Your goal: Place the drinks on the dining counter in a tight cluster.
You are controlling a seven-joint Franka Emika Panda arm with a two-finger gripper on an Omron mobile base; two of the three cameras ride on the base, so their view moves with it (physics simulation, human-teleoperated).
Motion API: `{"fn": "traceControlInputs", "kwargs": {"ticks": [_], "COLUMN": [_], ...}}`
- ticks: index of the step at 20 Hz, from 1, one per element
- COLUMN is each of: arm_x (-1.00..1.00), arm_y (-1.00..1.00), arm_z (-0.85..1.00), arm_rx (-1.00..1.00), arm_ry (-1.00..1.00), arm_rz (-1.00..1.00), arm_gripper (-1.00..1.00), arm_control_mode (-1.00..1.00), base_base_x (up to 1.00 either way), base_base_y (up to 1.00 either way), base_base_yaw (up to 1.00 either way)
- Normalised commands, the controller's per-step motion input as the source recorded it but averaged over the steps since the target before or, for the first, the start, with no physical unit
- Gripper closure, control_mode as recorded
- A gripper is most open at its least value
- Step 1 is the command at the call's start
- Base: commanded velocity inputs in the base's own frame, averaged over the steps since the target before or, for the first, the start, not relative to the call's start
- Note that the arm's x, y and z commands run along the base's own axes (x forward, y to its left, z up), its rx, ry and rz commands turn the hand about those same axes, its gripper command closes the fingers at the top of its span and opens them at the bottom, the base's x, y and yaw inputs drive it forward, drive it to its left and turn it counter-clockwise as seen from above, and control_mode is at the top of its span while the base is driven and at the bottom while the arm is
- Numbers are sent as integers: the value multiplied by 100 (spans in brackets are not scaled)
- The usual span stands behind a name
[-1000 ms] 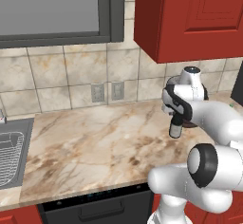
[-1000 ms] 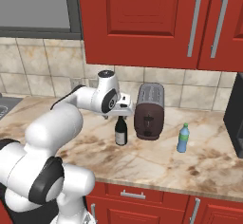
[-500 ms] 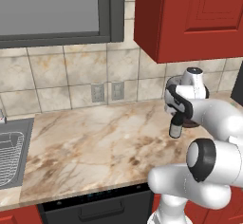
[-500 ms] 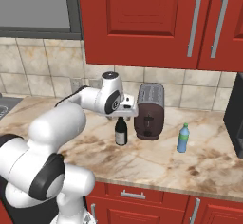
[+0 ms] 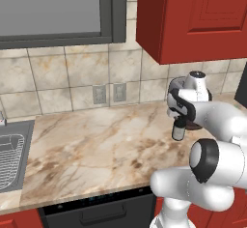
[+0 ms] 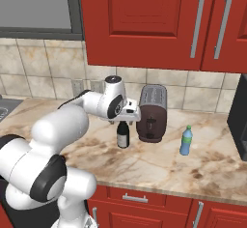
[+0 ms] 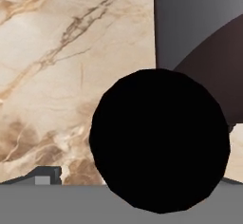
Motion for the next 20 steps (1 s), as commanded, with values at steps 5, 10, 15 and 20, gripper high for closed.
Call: {"fn": "traceControlInputs", "kwargs": {"ticks": [5, 10, 15, 20], "arm_x": [0, 8, 11, 0], "arm_y": [-8, -10, 0, 0], "arm_z": [-10, 0, 0, -8], "arm_rx": [8, 11, 0, 0], "arm_ry": [-1, 0, 0, -1], "arm_rz": [0, 0, 0, 0], "arm_gripper": [-100, -100, -100, -100], "arm_control_mode": [-100, -100, -100, -100], "base_base_x": [0, 0, 0, 0], "base_base_y": [0, 0, 0, 0], "base_base_yaw": [0, 0, 0, 0]}}
